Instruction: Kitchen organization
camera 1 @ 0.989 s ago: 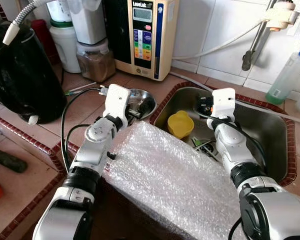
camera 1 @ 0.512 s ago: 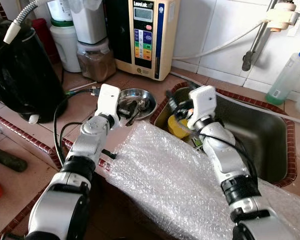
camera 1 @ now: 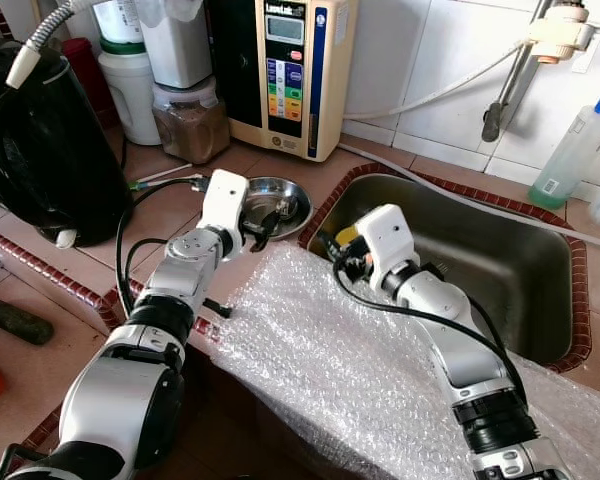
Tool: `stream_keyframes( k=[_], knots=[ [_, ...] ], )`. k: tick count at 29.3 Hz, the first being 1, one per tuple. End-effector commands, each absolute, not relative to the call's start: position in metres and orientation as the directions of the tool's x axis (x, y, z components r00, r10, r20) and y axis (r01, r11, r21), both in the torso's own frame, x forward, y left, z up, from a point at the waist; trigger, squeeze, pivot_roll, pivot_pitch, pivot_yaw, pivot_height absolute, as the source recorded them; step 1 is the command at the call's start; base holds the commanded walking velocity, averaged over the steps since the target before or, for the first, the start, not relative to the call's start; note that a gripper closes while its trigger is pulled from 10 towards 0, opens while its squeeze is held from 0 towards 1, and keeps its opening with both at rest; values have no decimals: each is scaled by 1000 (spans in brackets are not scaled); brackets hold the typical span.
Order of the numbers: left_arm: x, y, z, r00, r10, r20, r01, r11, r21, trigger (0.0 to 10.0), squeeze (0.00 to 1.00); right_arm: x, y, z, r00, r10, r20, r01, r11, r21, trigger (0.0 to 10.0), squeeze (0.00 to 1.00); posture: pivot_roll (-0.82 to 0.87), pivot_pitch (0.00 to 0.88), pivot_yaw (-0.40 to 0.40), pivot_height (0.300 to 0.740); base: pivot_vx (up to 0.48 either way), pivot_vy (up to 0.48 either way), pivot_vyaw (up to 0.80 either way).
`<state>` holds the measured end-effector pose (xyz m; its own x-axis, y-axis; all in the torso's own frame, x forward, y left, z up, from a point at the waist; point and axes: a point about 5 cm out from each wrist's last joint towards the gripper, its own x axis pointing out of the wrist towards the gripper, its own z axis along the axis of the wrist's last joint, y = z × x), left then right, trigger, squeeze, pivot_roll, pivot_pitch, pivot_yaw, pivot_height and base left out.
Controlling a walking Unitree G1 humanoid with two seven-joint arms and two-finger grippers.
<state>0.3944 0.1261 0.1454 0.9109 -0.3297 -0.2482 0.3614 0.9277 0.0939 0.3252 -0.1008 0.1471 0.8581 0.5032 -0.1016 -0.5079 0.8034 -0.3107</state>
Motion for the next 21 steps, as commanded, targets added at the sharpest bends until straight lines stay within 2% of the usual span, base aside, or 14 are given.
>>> stream_keyframes(
  k=[1,2,3,5,21],
  knots=[
    [395,120,146,898,-355,-258,384,921,68,7059,0,323,-100,148,853,509,-117,-517,794,-318,10000,0,54,0,30,740,0,0,0],
    [395,119,145,895,-361,-262,389,919,62,4314,0,323,-100,148,851,511,-121,-521,793,-317,10000,0,53,0,30,740,0,0,0],
    [394,118,145,893,-365,-265,393,918,59,4314,0,322,-100,148,850,512,-127,-524,791,-316,10000,0,53,0,30,740,0,0,0],
    [393,116,140,879,-377,-293,407,912,48,0,0,320,-100,148,848,511,-140,-527,789,-317,10000,0,52,0,28,740,0,0,0],
    [387,115,126,836,-393,-382,440,897,39,0,0,323,-108,151,849,499,-175,-529,789,-313,10000,0,45,0,24,740,0,0,0]
  ],
)
